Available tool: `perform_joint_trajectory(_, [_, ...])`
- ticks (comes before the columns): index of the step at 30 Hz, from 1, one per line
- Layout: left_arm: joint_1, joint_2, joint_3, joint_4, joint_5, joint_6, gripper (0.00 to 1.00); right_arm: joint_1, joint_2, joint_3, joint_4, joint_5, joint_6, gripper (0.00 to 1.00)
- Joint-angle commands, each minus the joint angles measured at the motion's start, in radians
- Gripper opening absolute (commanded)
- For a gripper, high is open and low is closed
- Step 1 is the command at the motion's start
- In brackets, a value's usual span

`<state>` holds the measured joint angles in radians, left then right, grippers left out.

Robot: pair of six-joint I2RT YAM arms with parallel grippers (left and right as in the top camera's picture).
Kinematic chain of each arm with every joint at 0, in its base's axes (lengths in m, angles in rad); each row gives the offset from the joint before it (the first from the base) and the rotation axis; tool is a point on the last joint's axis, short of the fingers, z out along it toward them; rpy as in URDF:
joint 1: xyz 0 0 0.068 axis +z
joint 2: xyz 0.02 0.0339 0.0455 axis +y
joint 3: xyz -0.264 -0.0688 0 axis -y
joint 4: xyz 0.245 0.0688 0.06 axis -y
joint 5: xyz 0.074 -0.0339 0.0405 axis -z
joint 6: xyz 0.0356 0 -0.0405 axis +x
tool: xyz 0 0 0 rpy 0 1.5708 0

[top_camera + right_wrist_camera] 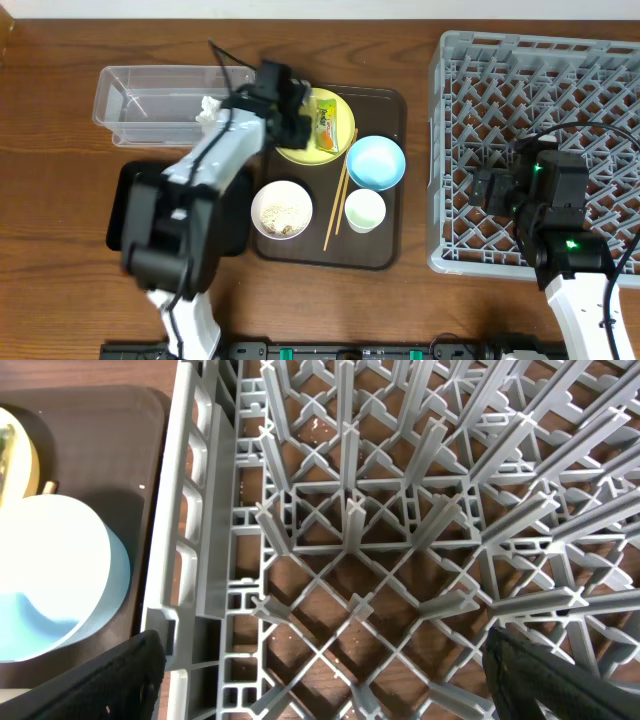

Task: Sort waste into correct bins and load items into the dishwasher rack
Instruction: 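Return the left gripper to the yellow plate and grasp the Apollo wrapper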

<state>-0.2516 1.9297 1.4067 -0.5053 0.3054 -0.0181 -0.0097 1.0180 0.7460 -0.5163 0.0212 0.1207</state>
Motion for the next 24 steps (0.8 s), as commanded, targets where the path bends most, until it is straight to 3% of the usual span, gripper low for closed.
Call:
perform_joint_trajectory(1, [0.046,-0.119,0.003,-0.006,-0.03,0.01,0.05,0.011,-0.004,0.023,-0.001,-0.003,-0.01,0.99])
perform_joint_trajectory(7, [0.125,-0.213,0.003,0.001,-0.029,0.01,0.07,0.011,-0.004,0.023,0.0,-0.003,-0.01,0.99])
perform_joint_trajectory(10, [0.129,-0.206,0.003,-0.002,-0.024,0.006,0.37,0.011,-0.004,0.023,0.0,-0.003,-0.01,0.99])
perform_joint_trajectory(13, [0.104,-0.187,0.003,-0.002,-0.01,0.007,0.4,0.011,-0.004,0.023,0.0,-0.003,-0.01,0.99])
perform_joint_trajectory(20, [0.004,-0.074,0.003,0.057,0.0,0.007,0.68,0.011,-0.004,0.023,0.0,-0.003,-0.01,0.99])
perform_joint_trajectory(24, [-0.051,0.01,0.003,0.121,-0.001,0.007,0.7,0.011,-0.003,0.023,0.0,-0.003,-0.01,0.99])
